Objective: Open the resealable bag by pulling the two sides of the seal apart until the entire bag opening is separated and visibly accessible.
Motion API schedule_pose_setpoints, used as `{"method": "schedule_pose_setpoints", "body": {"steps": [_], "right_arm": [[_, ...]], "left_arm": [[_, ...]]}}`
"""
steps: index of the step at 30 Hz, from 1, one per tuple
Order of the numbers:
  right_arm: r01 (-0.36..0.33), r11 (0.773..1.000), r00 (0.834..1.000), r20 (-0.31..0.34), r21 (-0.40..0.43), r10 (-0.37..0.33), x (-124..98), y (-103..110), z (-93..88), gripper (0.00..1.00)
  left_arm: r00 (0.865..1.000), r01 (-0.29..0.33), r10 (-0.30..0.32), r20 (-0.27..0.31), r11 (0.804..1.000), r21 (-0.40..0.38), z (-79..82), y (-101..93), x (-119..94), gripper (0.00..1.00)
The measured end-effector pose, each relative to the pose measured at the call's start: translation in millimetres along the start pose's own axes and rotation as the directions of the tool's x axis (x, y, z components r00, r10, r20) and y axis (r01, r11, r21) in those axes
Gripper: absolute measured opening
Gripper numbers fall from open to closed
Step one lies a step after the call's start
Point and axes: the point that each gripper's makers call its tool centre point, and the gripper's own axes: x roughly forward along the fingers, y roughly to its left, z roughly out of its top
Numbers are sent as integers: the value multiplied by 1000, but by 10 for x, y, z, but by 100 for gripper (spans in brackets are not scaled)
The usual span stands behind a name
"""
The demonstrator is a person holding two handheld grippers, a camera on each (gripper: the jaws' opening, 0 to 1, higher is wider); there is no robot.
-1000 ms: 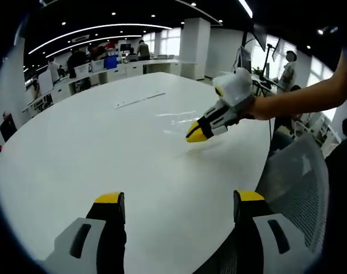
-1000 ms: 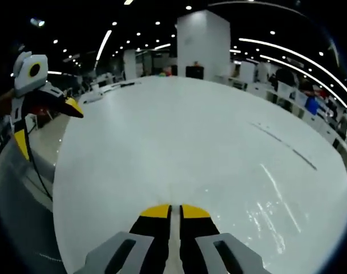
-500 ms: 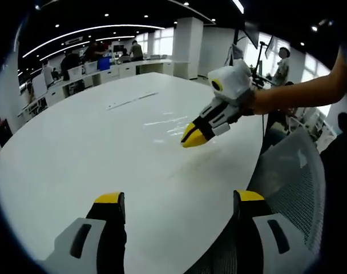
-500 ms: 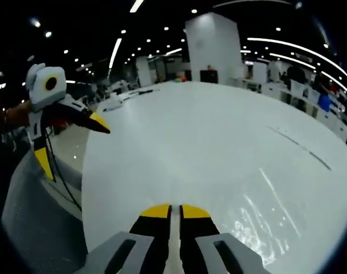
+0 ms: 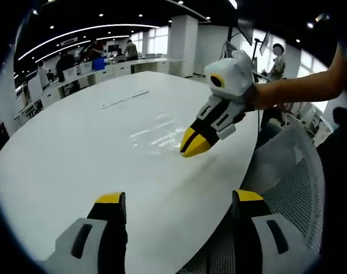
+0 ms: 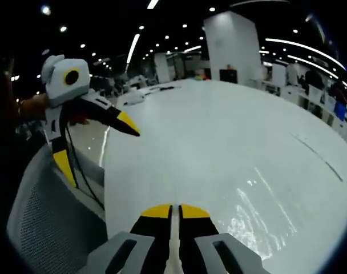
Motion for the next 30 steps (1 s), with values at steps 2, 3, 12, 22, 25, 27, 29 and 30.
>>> {"method": "schedule_pose_setpoints", "body": {"steps": [2, 3, 12, 22, 25, 27, 29, 30], "right_arm": [[-12, 1000, 1000, -5, -11, 11, 2, 47, 7, 0], [-21, 999, 1000, -10, -25, 21, 2, 82, 12, 0], [-74, 994, 997, -36, -79, 71, 21, 292, 40, 0], [-129, 988, 991, -37, -89, 126, 29, 519, 105, 0], [-149, 984, 988, -44, -102, 145, 40, 600, 109, 0], [-158, 982, 987, -49, -106, 153, 51, 630, 103, 0], [-166, 980, 986, -55, -111, 161, 58, 661, 97, 0], [-169, 979, 985, -58, -114, 164, 59, 677, 95, 0]], "left_arm": [[1000, 2, -2, -3, 1000, 5, -12, -11, 0, 73], [1000, 3, -3, -4, 1000, 7, -16, -17, -1, 73], [1000, 6, -6, -20, 1000, 28, -72, -44, 17, 71], [1000, 8, -7, -11, 998, 68, -50, -63, 14, 64], [1000, 27, -27, 2, 995, 96, -23, -107, 18, 60], [999, 34, -33, -11, 990, 139, -39, -129, 30, 57], [999, 36, -29, -39, 982, 185, -77, -130, 48, 55], [999, 35, -28, -42, 981, 189, -83, -134, 58, 55]]}}
